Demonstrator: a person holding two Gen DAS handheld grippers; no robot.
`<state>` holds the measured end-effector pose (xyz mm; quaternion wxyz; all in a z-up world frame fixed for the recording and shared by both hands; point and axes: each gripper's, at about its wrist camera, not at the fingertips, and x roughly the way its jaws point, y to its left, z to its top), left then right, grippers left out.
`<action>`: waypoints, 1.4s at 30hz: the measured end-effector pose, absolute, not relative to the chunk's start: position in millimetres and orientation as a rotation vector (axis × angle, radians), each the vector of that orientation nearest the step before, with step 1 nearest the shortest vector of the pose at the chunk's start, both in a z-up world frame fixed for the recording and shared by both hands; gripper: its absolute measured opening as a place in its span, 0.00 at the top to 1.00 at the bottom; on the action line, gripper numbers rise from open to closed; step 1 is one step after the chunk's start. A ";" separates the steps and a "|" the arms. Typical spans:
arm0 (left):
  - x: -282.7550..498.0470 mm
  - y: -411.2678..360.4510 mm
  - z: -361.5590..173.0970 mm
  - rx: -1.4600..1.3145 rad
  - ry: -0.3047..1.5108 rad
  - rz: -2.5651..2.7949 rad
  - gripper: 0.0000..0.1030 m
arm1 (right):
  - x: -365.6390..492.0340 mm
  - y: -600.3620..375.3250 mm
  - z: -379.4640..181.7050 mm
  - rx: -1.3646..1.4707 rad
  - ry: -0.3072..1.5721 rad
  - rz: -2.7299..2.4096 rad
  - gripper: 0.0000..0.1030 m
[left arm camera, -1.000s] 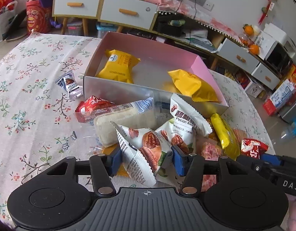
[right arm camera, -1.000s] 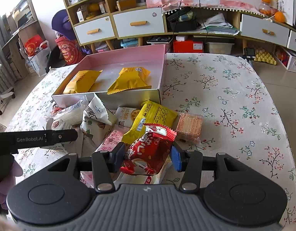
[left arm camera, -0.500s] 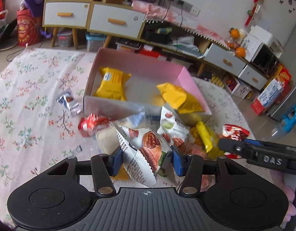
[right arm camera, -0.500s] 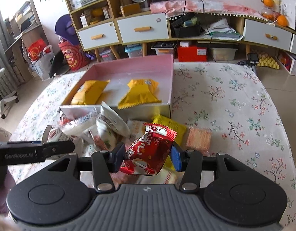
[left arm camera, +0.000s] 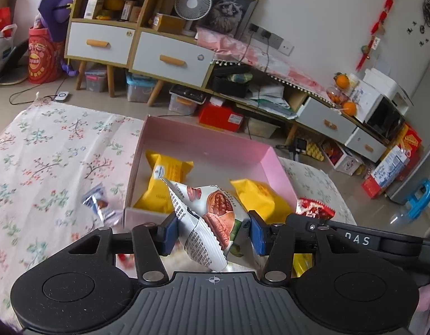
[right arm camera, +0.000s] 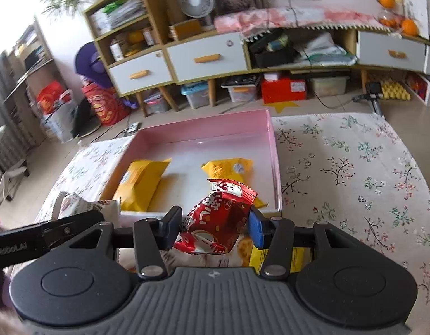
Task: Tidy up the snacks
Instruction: 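Lower the pecan packet into the box with the left gripper while the right places the red packet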
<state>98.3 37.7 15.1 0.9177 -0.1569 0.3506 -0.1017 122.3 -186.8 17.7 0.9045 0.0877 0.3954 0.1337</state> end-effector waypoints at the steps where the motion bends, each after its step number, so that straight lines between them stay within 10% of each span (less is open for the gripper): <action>1: 103.9 37.3 13.9 -0.321 0.721 -0.212 0.52 | 127.9 -187.2 15.0 0.193 0.826 0.269 0.55; 31: 195.0 18.3 -32.9 -0.243 0.645 -0.245 0.42 | 190.4 -181.5 -11.0 0.197 0.813 0.303 0.58; 42: 171.7 24.4 -15.1 -0.224 0.649 -0.244 0.14 | 175.9 -195.5 8.6 0.188 0.785 0.272 0.29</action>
